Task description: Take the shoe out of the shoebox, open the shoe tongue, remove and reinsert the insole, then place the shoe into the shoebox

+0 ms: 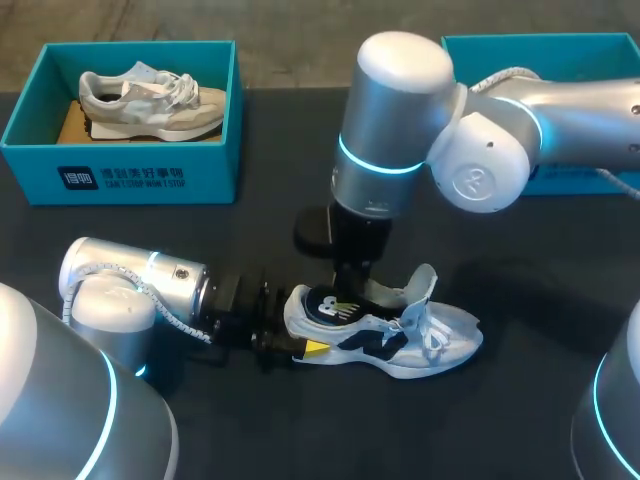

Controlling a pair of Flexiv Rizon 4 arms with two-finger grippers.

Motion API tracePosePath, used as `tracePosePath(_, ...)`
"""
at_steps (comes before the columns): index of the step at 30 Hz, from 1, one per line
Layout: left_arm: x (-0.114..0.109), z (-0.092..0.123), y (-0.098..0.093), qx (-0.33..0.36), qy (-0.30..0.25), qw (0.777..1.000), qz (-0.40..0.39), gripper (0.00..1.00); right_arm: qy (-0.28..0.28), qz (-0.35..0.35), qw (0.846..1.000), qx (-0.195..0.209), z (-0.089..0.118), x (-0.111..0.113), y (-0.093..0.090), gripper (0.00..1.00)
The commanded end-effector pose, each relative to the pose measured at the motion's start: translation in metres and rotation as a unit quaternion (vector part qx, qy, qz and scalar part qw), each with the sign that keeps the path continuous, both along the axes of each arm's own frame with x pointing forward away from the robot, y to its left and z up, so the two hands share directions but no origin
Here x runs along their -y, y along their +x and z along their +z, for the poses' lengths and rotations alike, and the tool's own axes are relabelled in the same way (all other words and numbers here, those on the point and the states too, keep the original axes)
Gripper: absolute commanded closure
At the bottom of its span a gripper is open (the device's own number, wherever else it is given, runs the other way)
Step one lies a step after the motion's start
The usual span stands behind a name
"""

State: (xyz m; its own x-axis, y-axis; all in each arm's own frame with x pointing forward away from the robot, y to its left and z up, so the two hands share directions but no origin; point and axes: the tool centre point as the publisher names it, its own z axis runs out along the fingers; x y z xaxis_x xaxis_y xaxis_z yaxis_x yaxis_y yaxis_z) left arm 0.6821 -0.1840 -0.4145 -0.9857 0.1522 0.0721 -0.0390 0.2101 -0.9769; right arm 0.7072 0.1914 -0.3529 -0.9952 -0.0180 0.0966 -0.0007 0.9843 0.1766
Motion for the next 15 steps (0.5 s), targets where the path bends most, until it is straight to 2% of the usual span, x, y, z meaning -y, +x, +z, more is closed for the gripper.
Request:
tracePosePath(1,0.0,-0.005,0.001,0.0,0.001,1.0,0.001,1.0,0.002,0.0,1.0,-0.001,-0.002,0.002,-0.002,0.64)
tracePosePath(7,0.0,-0.005,0.001,0.0,0.001,1.0,0.001,1.0,0.015,0.007,1.0,-0.011,-0.003,0.006,-0.001,0.65)
tracePosePath(15,0.0,-0.005,0.001,0.0,0.001,1.0,0.001,1.0,0.02,0.029,0.997,-0.068,-0.005,0.003,0.014,0.66)
